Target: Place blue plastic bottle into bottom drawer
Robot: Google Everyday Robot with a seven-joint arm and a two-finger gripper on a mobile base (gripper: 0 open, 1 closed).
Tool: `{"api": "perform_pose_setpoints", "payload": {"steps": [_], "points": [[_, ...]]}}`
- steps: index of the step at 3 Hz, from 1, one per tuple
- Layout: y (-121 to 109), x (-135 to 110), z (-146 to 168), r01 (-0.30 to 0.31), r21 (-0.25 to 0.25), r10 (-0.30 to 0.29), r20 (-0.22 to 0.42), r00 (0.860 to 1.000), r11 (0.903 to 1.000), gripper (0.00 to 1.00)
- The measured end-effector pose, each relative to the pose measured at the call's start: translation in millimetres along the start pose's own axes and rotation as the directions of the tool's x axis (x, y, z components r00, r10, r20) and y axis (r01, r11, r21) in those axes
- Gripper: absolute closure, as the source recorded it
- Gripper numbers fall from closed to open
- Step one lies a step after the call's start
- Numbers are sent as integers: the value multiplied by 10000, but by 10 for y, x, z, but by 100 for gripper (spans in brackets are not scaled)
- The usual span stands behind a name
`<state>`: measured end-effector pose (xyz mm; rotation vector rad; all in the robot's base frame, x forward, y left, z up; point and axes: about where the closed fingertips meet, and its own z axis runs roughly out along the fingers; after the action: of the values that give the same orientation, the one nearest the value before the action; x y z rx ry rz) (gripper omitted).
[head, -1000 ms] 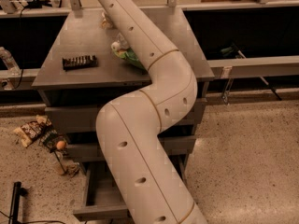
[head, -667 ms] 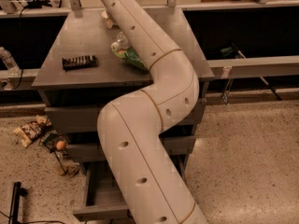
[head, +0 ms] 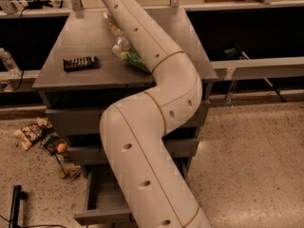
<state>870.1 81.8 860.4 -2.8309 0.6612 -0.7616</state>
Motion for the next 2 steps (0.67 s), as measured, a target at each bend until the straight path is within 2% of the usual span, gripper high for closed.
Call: {"api": "perform_pose_setpoints", "payload": {"steps": [1, 2], "points": [[-4, 6, -13, 1, 0, -1, 2, 10000, 10000, 100], [0, 0, -14, 3, 0, -3, 2, 10000, 10000, 100]]}}
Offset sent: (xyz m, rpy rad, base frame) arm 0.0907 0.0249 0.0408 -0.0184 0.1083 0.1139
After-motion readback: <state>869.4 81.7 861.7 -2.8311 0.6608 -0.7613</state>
